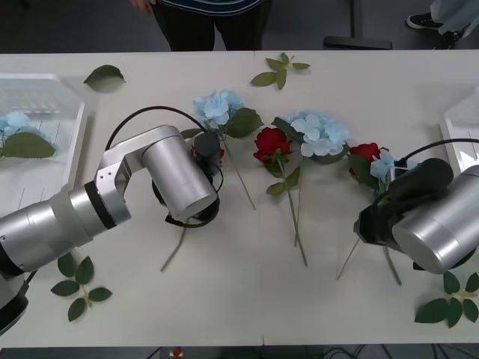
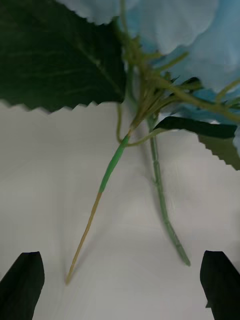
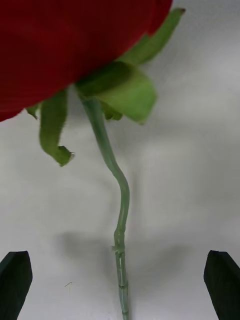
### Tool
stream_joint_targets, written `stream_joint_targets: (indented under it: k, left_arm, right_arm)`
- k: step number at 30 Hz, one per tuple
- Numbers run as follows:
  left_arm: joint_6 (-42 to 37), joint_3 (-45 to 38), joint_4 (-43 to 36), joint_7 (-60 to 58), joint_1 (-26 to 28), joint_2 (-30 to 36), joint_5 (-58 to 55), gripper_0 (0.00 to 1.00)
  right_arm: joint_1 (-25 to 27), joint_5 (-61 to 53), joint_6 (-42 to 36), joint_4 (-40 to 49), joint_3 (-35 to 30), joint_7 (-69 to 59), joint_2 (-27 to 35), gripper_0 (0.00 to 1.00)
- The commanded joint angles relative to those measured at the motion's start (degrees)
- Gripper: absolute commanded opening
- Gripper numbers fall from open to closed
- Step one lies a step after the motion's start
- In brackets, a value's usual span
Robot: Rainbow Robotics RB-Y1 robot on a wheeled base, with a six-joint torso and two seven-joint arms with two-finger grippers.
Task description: Place the red flowers into the right box and the blue flowers into the left box. If a person shows an open palm, hand one flower to the person first, then continue sorting.
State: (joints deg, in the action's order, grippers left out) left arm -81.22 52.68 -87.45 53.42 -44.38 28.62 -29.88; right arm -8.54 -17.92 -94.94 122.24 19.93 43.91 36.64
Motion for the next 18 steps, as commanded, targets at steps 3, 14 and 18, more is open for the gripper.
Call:
stream_joint_targets:
  k: [3, 14, 18]
  left_arm:
    - [0.6, 0.6, 0.6, -2.7, -2.4, -0.9, 0.4, 1.00]
    - [2.2, 0.8, 5.0, -3.0, -2.5, -3.4, 2.4, 1.00]
    - [2.2, 0.8, 5.0, -3.0, -2.5, -3.4, 2.4, 1.00]
  right_arm:
    - [-3.0, 2.8, 3.1, -6.0, 0.2, -2.2, -2.6, 0.90]
    - [-4.6, 4.6, 9.2, -13.7, 3.7, -2.7, -3.5, 0.91]
    - [-4.6, 4.6, 10.8, -15.2, 4.0, -3.0, -4.0, 0.91]
